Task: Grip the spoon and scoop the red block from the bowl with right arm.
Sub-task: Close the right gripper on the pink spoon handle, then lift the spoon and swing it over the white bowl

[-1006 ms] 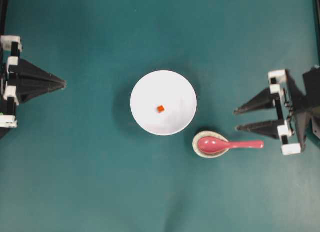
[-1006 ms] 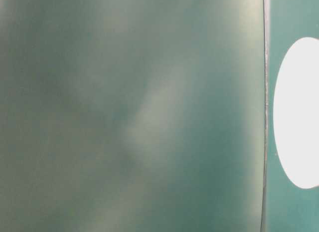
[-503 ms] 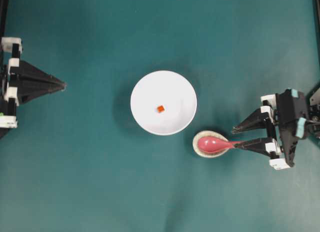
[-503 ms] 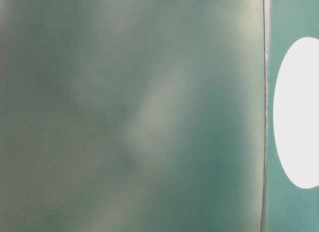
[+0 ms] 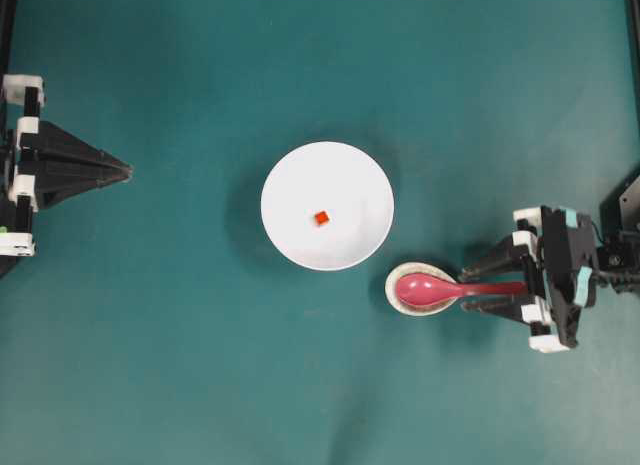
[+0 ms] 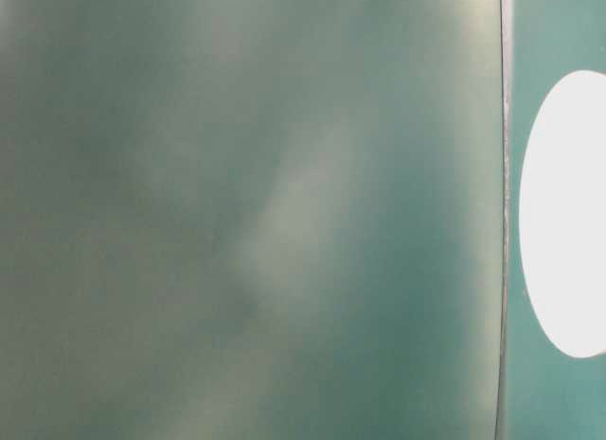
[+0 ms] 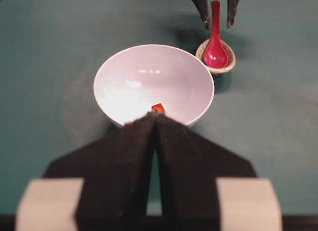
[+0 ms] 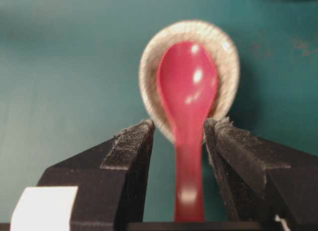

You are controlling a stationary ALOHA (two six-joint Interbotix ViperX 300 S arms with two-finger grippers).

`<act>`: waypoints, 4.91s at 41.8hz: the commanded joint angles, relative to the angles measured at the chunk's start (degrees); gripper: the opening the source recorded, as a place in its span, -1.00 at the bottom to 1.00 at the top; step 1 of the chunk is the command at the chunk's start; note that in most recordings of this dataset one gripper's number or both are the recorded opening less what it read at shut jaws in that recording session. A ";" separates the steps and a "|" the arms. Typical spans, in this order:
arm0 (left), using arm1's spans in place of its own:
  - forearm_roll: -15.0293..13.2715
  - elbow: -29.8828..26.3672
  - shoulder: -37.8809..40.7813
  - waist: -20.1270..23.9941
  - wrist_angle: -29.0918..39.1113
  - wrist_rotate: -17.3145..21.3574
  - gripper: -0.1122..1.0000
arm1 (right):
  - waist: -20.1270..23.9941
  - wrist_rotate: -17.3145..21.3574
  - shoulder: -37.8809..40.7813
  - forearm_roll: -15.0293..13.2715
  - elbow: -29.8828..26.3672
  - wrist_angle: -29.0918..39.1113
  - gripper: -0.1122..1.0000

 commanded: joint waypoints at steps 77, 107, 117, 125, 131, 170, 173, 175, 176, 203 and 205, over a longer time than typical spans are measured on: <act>0.09 -1.49 -0.44 0.18 1.85 -0.09 -0.80 | 10.72 -0.44 9.05 14.50 2.55 -17.14 0.11; 0.09 -1.49 -0.44 0.18 2.11 -0.18 -0.80 | 10.72 -7.12 9.05 14.33 2.64 -16.70 0.01; 0.09 -1.49 -0.44 0.18 2.11 -0.26 -0.80 | 10.63 -8.26 9.05 14.33 2.64 -16.79 -0.05; 0.09 -1.49 -0.44 0.18 2.11 -0.26 -0.80 | 10.72 -8.79 9.05 14.33 2.64 -16.79 -0.19; 0.09 -1.49 -0.44 0.18 2.11 -0.26 -0.80 | 10.72 -8.79 9.05 14.33 2.64 -16.79 -0.25; 0.09 -1.49 -0.44 0.18 2.81 -0.35 -0.80 | 10.63 -8.96 1.14 14.15 3.60 -13.27 -0.36; 0.18 -1.58 -0.44 0.18 2.81 -0.35 -0.80 | 10.72 -9.14 -0.35 14.15 3.78 -11.95 -0.36; 0.09 -1.49 -0.44 0.18 2.81 -0.35 -0.80 | 10.63 -9.23 -0.88 14.33 3.87 -11.43 -0.36; 0.09 -1.49 -0.44 0.18 2.81 -0.35 -0.80 | 10.55 -9.23 -1.14 14.33 4.04 -11.07 -0.36; 0.09 -1.58 -0.44 0.18 2.81 -0.35 -0.80 | 5.01 -9.67 -5.71 14.24 1.76 -7.47 -0.37; 0.09 -1.58 -0.44 0.18 2.81 -0.35 -0.80 | 3.69 -10.11 -7.03 14.24 1.32 -6.50 -0.37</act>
